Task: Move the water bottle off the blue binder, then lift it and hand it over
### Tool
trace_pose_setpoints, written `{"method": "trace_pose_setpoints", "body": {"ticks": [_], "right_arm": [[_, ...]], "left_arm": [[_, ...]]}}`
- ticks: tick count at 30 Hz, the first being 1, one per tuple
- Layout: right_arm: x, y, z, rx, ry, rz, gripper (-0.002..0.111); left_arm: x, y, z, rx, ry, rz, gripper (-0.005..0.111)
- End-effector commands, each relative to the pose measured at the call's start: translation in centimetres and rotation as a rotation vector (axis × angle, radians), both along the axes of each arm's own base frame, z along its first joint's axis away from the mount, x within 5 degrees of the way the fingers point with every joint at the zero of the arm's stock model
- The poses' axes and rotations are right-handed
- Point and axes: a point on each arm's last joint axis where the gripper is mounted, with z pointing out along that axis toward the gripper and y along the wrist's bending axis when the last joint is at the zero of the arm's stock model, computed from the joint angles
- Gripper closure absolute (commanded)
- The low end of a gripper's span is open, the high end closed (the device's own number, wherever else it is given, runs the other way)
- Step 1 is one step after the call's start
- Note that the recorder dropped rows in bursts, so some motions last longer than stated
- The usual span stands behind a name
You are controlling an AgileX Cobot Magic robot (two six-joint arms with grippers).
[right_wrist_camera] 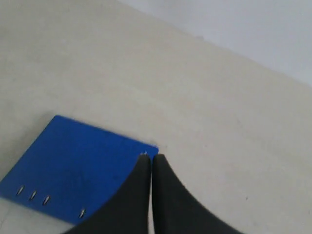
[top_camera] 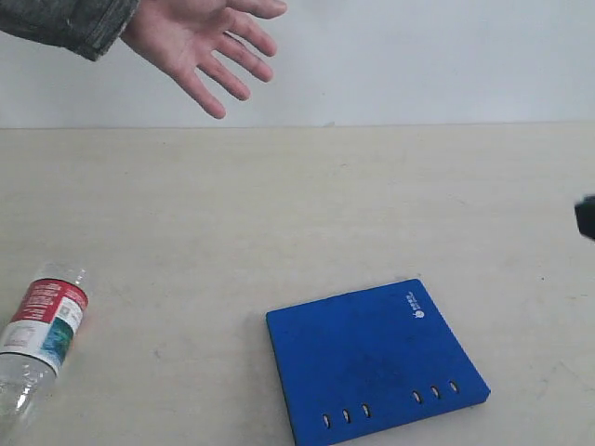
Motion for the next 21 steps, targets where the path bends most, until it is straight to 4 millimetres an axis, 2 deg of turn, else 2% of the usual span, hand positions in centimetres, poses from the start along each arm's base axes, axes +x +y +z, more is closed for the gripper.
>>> {"method": "trace_pose_setpoints", "body": {"ticks": [1, 5, 8, 14, 17, 19, 21], "right_arm": [[-1.6, -0.6, -0.6, 0.024, 0.013, -0.041, 0.109], [-1.7, -0.8, 0.0, 0.042, -0.057, -0.060, 0.109], [-1.6, -0.9, 0.2, 0.047, -0.082, -0.069, 0.109], [-1.5, -1.0, 0.2, 0.020, -0.096, -0.073, 0.109], [-1.5, -1.0, 0.2, 0.012, -0.098, -0.073, 0.109], [-1.5, -1.0, 0.2, 0.018, -0.095, -0.076, 0.109], [-1.5, -1.0, 0.2, 0.018, -0.095, -0.076, 0.109]], "left_arm": [[0.0, -0.2, 0.4, -0.222, -0.017, -0.002, 0.100], [-0.1, -0.3, 0.1, -0.109, 0.003, -0.028, 0.100], [-0.2, -0.7, -0.4, -0.104, 0.058, -0.067, 0.100], [-0.1, -0.5, 0.0, -0.105, 0.018, -0.042, 0.100], [-0.2, -0.7, -0.1, -0.100, 0.037, -0.074, 0.089], [-0.6, -1.7, 1.0, -0.015, 0.050, -0.188, 0.080], [-0.5, -2.5, 2.5, 0.059, 0.042, -0.298, 0.077]]}}
